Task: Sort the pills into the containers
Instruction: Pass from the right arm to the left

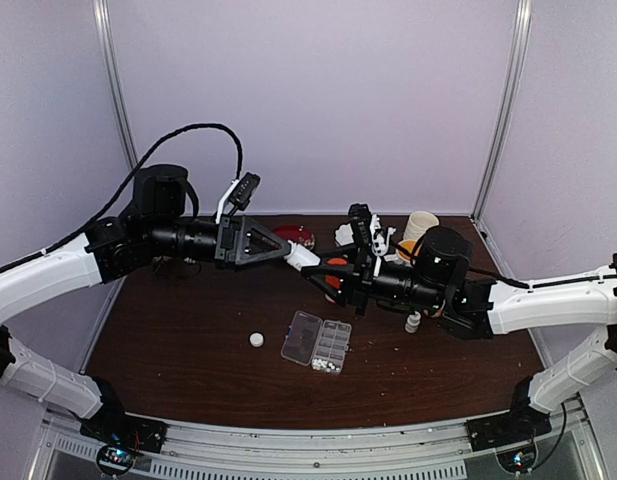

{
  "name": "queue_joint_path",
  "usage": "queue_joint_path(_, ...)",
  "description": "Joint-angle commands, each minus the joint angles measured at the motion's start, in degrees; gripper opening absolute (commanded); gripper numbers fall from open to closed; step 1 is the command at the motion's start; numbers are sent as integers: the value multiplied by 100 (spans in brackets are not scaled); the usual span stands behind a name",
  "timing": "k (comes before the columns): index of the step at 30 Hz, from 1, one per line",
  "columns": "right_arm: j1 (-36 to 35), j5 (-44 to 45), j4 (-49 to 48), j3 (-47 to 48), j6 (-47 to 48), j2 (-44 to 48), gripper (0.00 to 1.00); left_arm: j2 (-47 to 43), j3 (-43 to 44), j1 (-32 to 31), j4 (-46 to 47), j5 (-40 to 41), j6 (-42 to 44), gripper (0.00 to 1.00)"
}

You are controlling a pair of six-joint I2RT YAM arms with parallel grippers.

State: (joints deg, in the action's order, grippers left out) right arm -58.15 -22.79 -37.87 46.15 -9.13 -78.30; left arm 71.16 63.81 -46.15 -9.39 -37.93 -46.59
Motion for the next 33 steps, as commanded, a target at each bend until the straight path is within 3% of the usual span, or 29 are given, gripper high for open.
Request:
queue_joint_path(1, -43, -123, 5, 207, 56, -67, 0, 132, 244, -26, 332, -258, -30, 65)
queue_joint_path(5, -69, -97, 22, 238, 94, -121, 0, 184, 255, -27, 341, -293, -51, 61)
queue_joint_path(9, -82, -80, 76, 285, 128, -165, 0, 206, 263, -27, 329, -301, -55, 45)
queue_joint_path(17, -100, -33, 191, 368, 124, -264, 0, 237, 280, -32, 137, -270, 29, 43)
queue_joint_path(21, -100, -33, 196, 375, 113, -290, 0, 241, 351, -32, -115, -146, 160, 26)
queue_joint_path(24, -100, 15, 226, 353, 89, -291, 2, 266, 451, -34, -353, -60, 274, 19)
queue_joint_path(27, -100, 90, 279, 323, 22, -284, 20, 243, 487, -34, -549, 71, 408, 18)
queue_joint_path(28, -100, 126, 326, 293, -26, -278, 32, 222, 517, -34, -762, 191, 511, 17)
queue_joint_path(29, -97, 152, 377, 236, -62, -262, 51, 199, 555, -34, -996, 376, 682, 17)
queue_joint_path(30, -98, 196, 453, 176, -89, -238, 61, 188, 650, -34, -1326, 621, 866, 17)
queue_joint_path(33, -96, 281, 689, -109, -157, -140, 73, 187, 795, -34, -2226, 1370, 1370, 16)
